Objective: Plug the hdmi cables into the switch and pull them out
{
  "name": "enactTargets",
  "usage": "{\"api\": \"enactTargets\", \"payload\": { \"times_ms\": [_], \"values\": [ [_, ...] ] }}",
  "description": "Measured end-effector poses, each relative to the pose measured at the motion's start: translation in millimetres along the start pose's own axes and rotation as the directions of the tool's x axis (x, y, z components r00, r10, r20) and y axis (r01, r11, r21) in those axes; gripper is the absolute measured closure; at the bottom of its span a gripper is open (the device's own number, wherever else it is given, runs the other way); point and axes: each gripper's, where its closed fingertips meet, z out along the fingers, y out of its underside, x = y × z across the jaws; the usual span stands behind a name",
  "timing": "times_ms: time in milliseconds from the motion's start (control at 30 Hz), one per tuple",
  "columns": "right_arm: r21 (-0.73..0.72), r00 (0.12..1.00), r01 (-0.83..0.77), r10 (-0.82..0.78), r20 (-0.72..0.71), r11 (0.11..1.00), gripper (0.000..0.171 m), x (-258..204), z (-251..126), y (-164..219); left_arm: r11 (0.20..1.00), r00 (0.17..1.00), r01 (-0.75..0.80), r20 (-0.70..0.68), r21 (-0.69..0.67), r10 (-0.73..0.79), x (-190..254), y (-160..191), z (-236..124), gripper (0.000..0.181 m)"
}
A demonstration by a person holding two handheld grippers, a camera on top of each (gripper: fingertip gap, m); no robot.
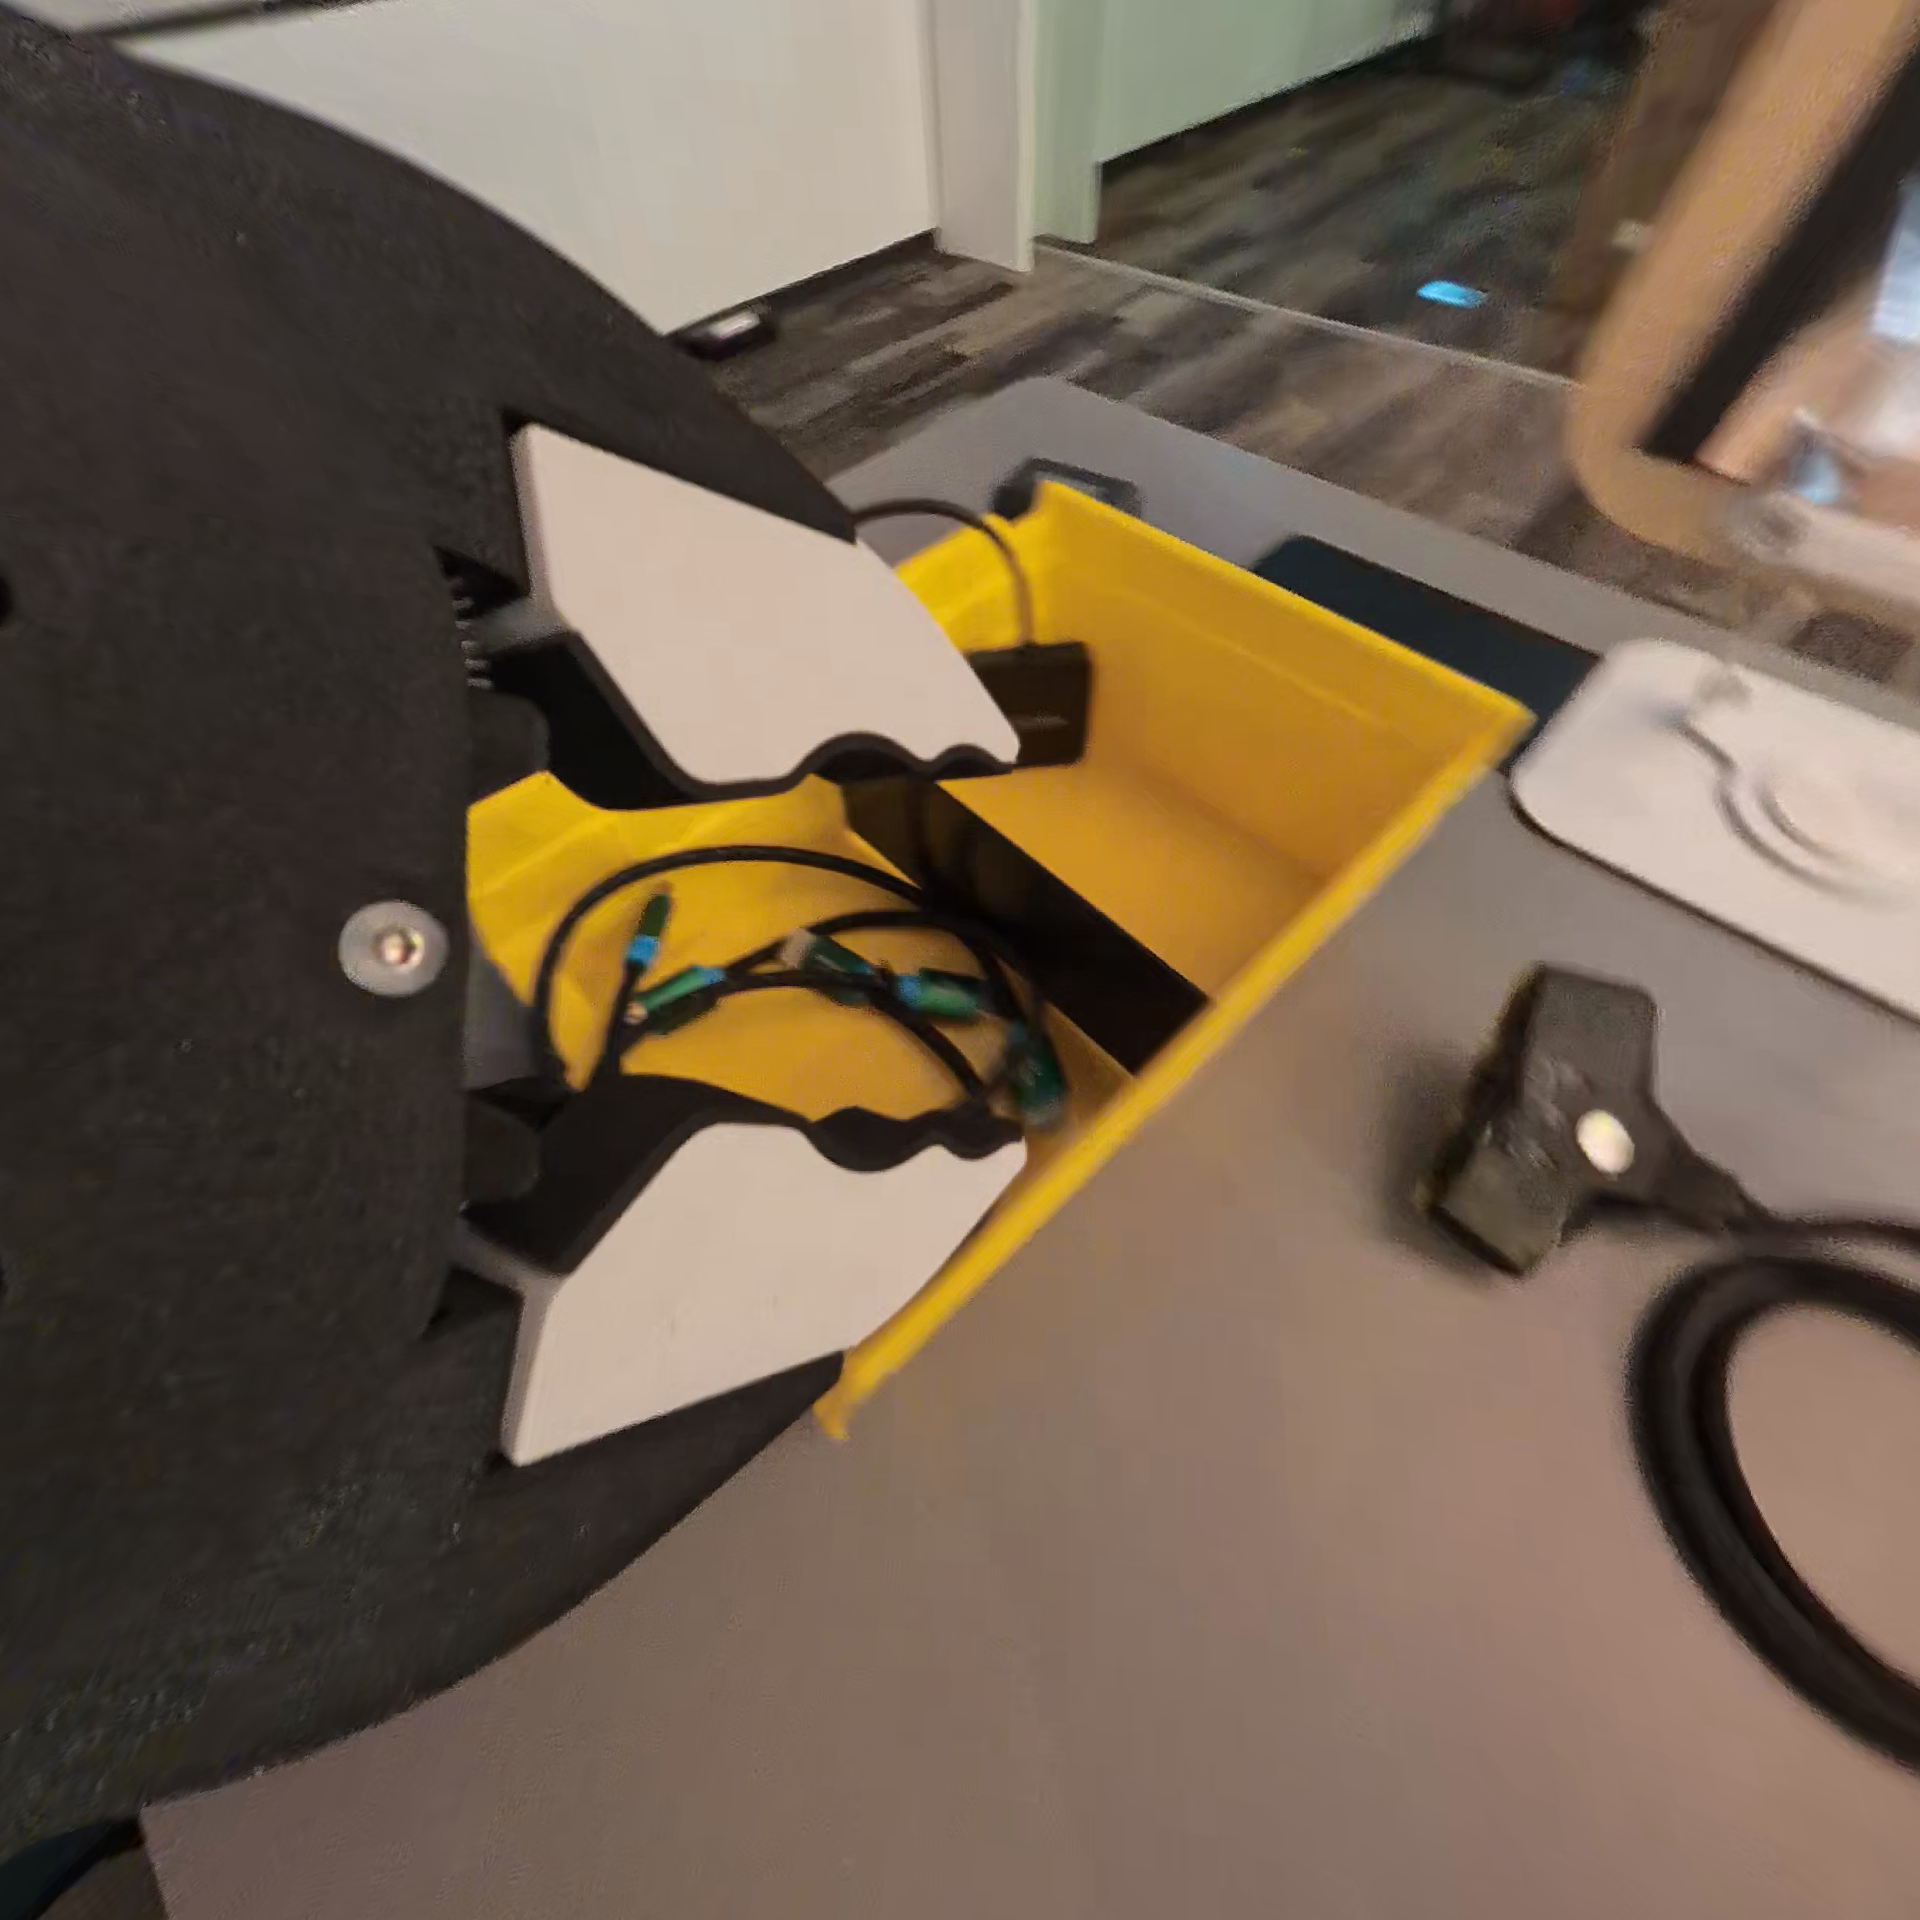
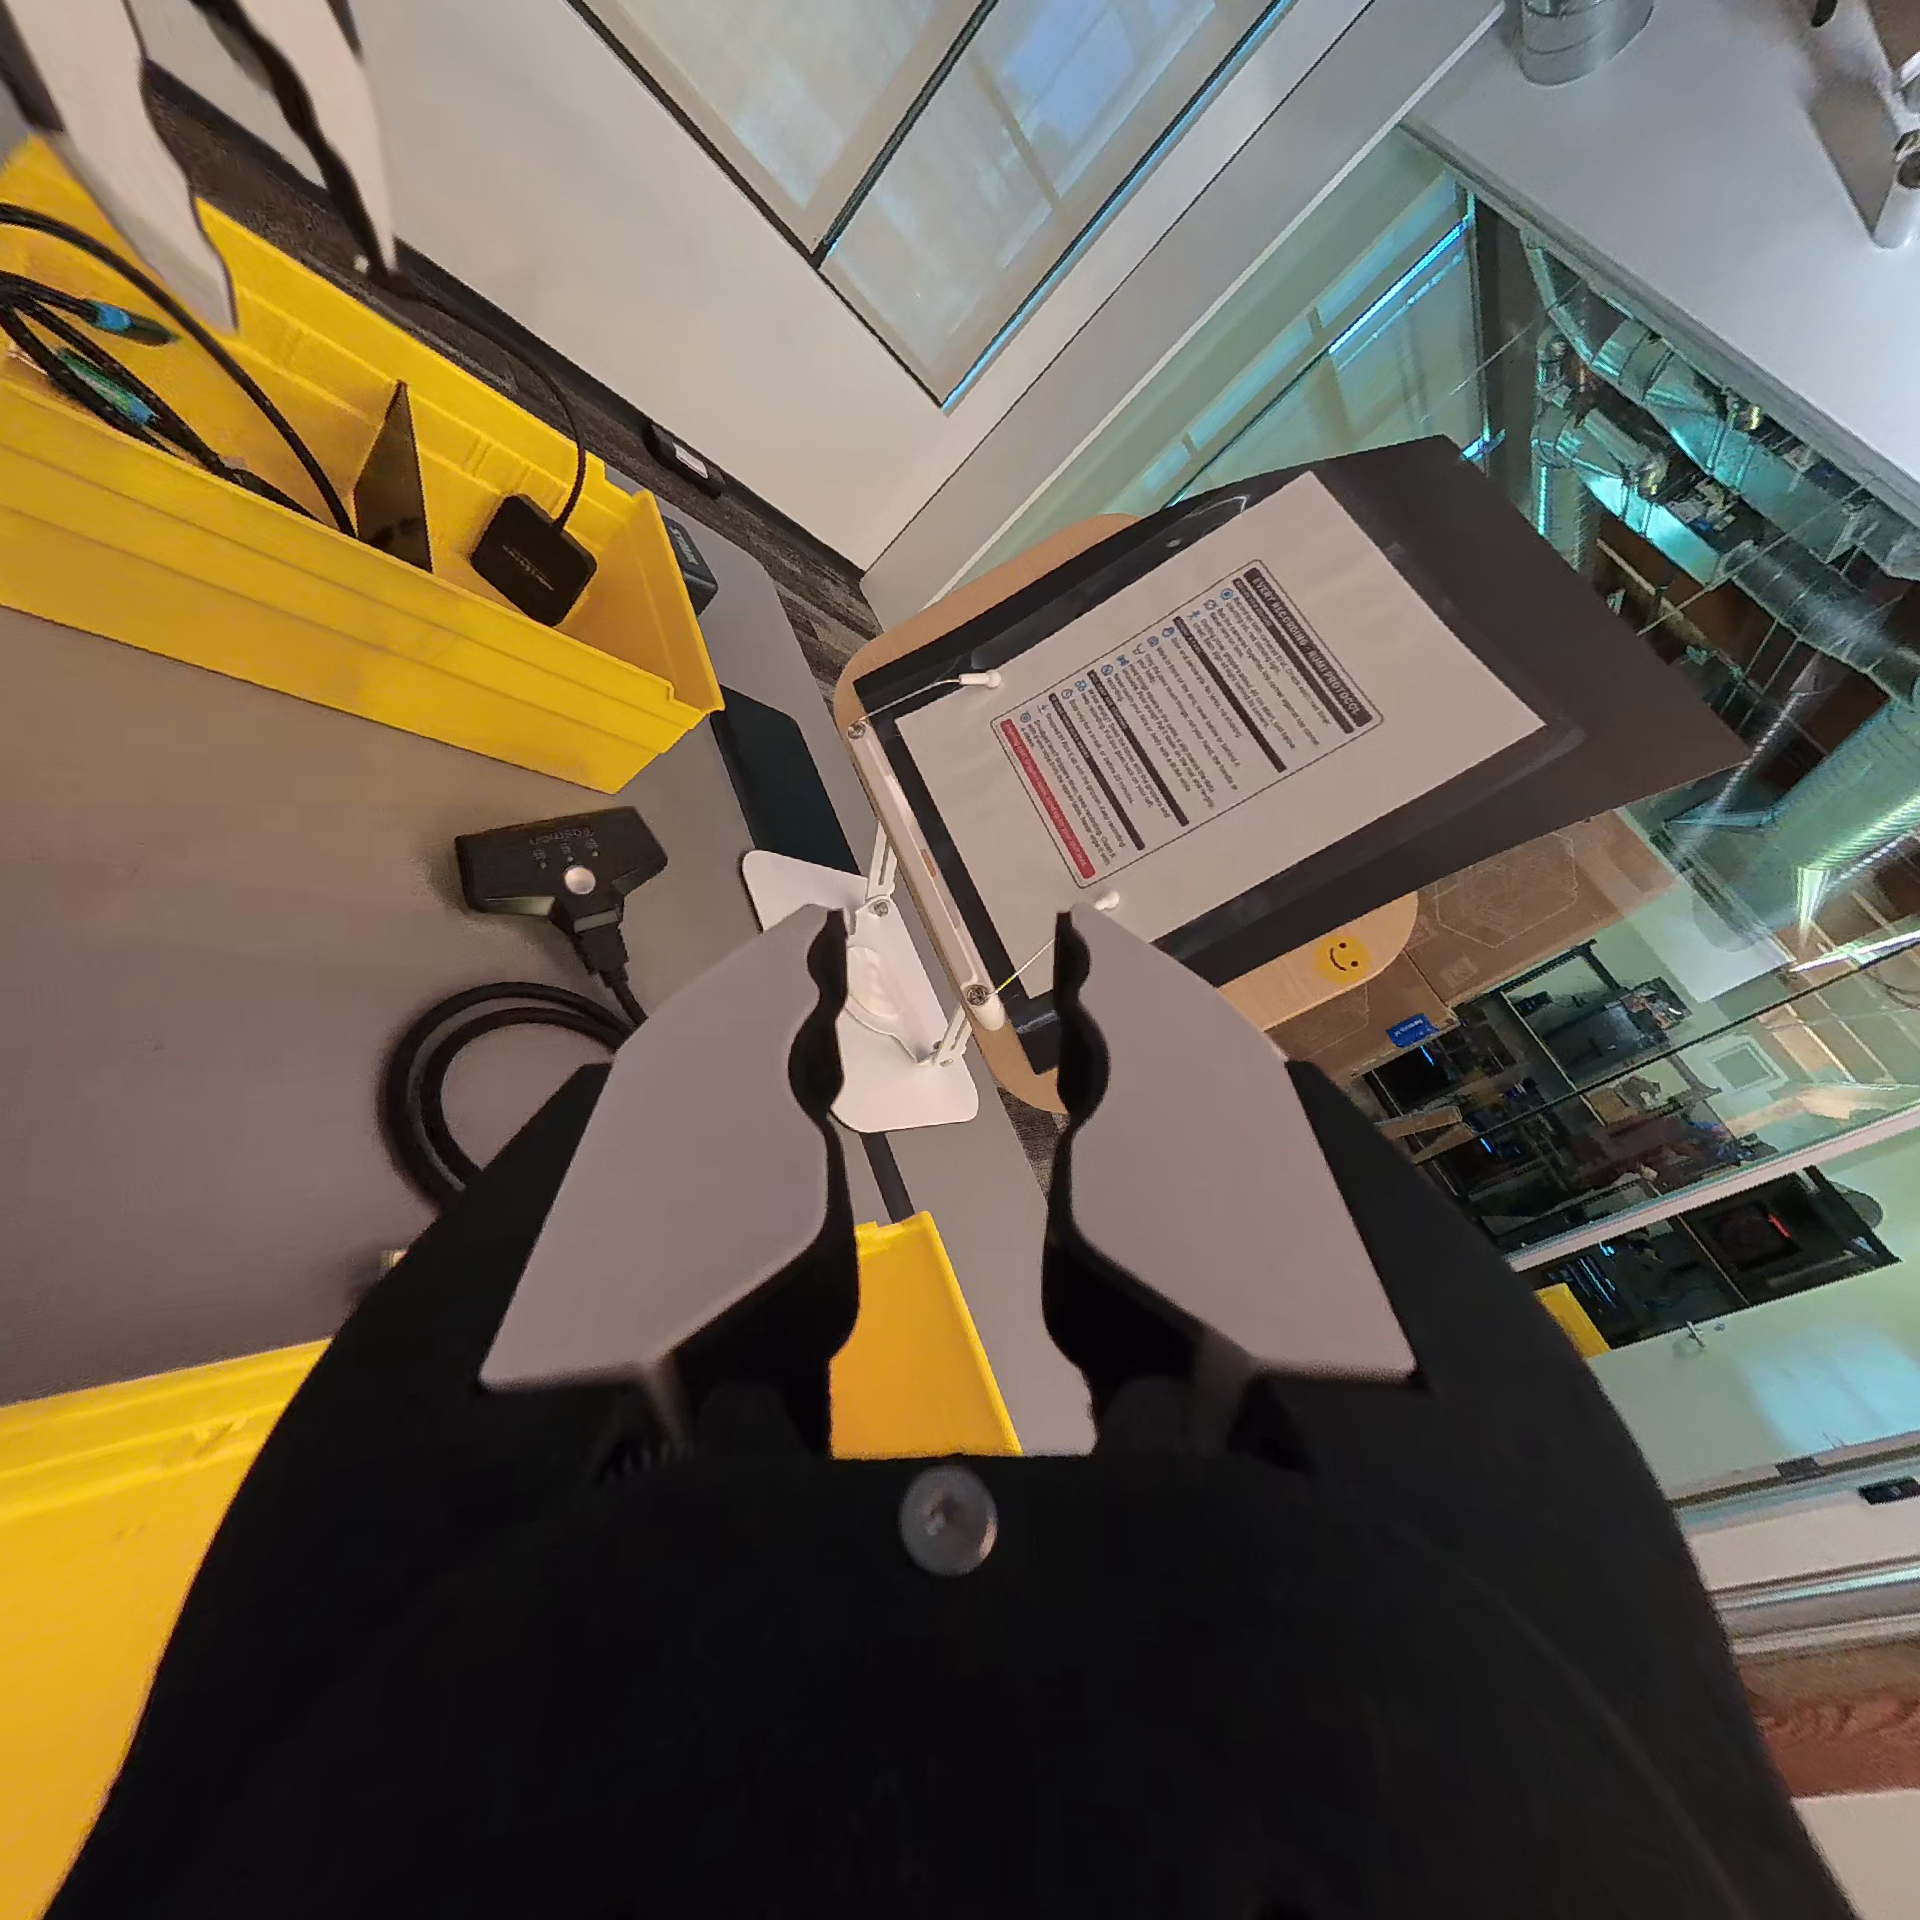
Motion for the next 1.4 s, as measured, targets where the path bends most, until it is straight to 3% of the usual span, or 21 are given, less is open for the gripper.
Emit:
{"api": "enactTargets", "payload": {
  "times_ms": [33, 200, 400, 567, 667, 733, 800, 933, 1133, 1400],
  "values": [
    [-0.003, 1.000, 0.000, 0.000, 0.002, 1.000, 0.132, -1, 1, 1, 0.998, 0.998, 0.062, 0.001, -0.002, -0.062, -9, 16, -4, 0.121],
    [-0.045, 1.000, 0.020, -0.019, 0.024, 0.999, 0.132, -8, 9, 9, 0.968, 0.953, 0.247, -0.168, -0.046, -0.251, -6, 86, -5, 0.132],
    [-0.091, 0.998, 0.027, -0.022, 0.054, 0.995, 0.132, -16, 19, 20, 0.971, 0.911, 0.239, -0.348, 0.010, -0.220, 41, 95, 1, 0.137],
    [-0.149, 0.996, 0.059, -0.047, 0.079, 0.987, 0.132, -24, 26, 32, 0.991, 0.963, 0.132, -0.241, 0.029, -0.121, 50, 85, 25, 0.154],
    [-0.168, 0.995, 0.071, -0.057, 0.086, 0.983, 0.132, -26, 26, 36, 0.994, 0.956, 0.086, -0.277, -0.061, -0.100, 61, 94, 42, 0.149],
    [-0.174, 0.994, 0.075, -0.061, 0.085, 0.982, 0.132, -26, 26, 37, 0.995, 0.956, 0.083, -0.277, -0.049, -0.093, 59, 89, 45, 0.162],
    [-0.178, 0.995, 0.080, -0.067, 0.080, 0.981, 0.132, -24, 25, 37, 0.996, 0.980, 0.094, -0.174, -0.011, -0.094, 36, 81, 43, 0.175],
    [-0.171, 0.995, 0.075, -0.063, 0.073, 0.982, 0.132, -22, 23, 36, 0.985, 0.988, 0.153, 0.023, 0.078, -0.155, -24, 66, 22, 0.175],
    [-0.179, 0.994, 0.090, -0.077, 0.079, 0.980, 0.132, -24, 24, 36, 0.974, 0.972, 0.208, 0.091, 0.089, -0.216, -76, 58, 5, 0.175],
    [-0.188, 0.993, 0.102, -0.089, 0.079, 0.977, 0.132, -24, 23, 36, 0.965, 0.954, 0.251, 0.151, 0.073, -0.259, -93, 54, 0, 0.174]
  ]
}}
